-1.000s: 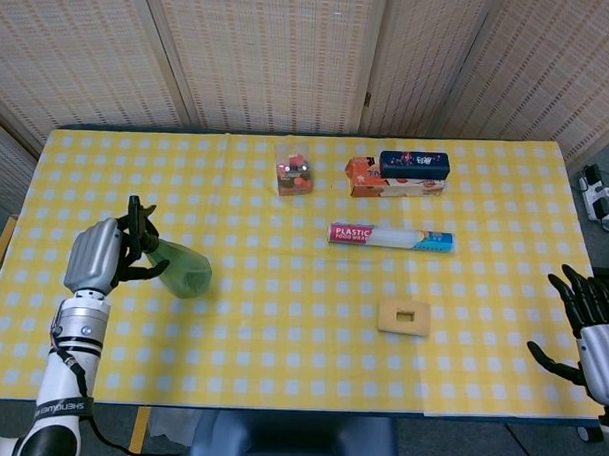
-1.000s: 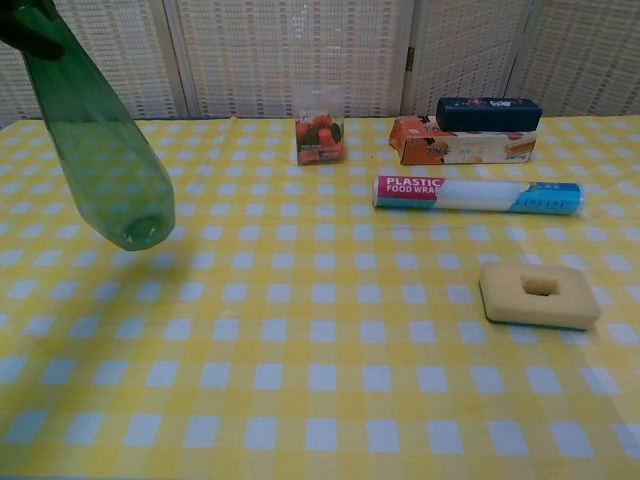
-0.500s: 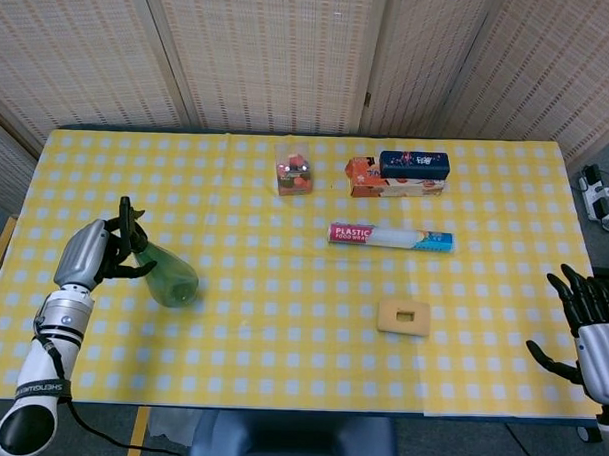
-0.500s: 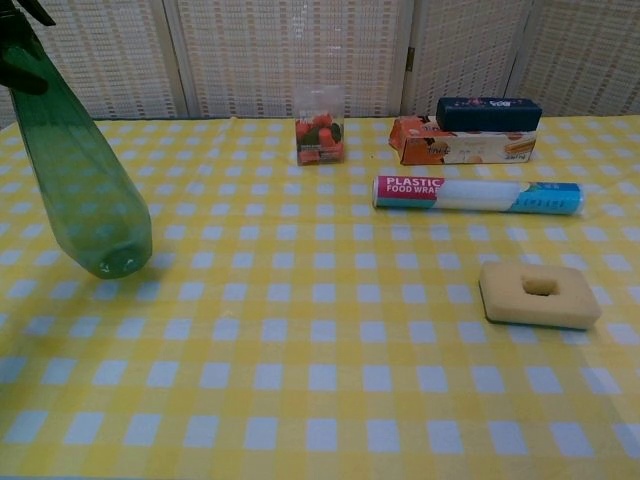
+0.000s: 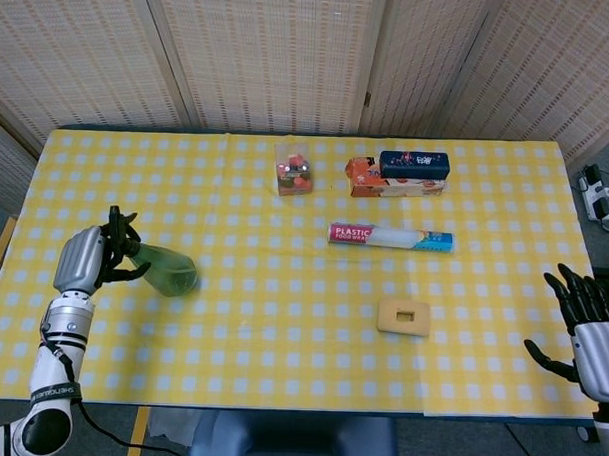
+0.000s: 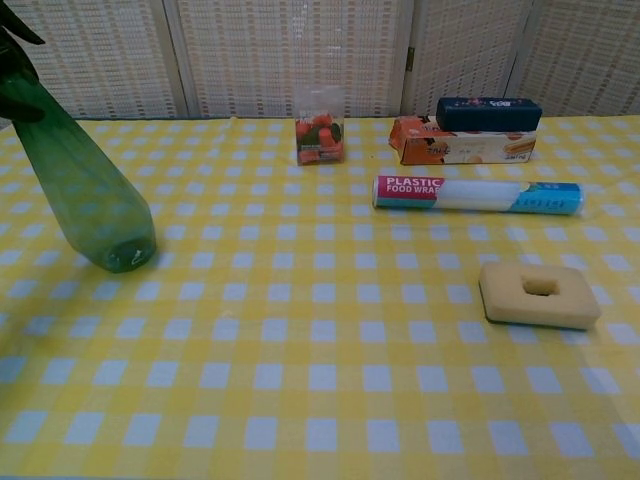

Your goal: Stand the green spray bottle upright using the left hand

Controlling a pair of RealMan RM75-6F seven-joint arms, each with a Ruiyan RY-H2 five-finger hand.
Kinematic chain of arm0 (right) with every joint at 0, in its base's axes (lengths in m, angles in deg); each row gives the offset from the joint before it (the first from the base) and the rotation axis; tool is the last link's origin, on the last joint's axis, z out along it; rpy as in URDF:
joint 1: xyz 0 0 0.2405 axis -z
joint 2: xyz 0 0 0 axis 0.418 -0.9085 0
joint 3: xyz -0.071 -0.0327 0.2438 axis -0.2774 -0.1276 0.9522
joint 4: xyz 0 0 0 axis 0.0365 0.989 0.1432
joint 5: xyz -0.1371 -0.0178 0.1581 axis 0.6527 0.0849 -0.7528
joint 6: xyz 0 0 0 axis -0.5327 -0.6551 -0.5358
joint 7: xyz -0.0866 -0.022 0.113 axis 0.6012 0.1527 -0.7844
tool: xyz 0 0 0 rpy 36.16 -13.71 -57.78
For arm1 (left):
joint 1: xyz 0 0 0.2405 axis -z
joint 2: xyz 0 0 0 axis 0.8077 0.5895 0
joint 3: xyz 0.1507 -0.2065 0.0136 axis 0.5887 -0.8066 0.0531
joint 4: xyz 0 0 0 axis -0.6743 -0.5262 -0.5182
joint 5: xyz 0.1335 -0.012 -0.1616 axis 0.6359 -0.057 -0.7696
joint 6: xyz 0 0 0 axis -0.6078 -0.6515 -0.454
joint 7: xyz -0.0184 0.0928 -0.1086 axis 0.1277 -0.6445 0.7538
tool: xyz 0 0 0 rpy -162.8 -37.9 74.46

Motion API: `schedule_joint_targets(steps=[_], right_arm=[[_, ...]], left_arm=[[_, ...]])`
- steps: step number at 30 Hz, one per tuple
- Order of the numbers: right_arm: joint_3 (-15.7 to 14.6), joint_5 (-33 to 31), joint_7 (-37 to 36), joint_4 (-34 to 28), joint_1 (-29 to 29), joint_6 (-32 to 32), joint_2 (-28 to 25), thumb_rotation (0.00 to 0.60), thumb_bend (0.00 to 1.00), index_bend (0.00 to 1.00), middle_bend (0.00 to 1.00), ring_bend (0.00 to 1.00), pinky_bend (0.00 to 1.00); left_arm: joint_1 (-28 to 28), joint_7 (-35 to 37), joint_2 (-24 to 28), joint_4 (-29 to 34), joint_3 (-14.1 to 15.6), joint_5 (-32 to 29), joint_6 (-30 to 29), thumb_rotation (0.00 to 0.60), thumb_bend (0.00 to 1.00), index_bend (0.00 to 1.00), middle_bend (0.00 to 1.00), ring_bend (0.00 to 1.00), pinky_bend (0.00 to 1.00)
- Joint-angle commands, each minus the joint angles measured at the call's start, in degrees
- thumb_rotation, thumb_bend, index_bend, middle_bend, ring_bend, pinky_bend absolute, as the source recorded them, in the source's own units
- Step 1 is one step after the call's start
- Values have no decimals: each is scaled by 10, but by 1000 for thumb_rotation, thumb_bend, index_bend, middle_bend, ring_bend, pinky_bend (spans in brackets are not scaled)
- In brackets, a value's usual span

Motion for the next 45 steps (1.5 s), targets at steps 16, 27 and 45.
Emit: schedule_joint_targets(steps=[16, 27, 45], right_arm=[[-1, -2, 6, -4, -1, 4, 1, 600, 257, 0, 0, 0, 0], [-2, 0, 5, -4, 0, 1, 0, 600, 257, 0, 0, 0, 0], [-2, 3, 3, -3, 2, -4, 0, 600, 256, 0, 0, 0, 0]], left_arm=[[-4, 19, 5, -8, 13, 17, 12, 600, 431, 631, 1000, 1000, 1000], [-6, 28, 13, 4, 12, 22, 13, 600, 238, 463, 1000, 1000, 1000], [-8, 21, 35, 14, 20, 3, 20, 544, 181, 406, 1000, 1000, 1000]])
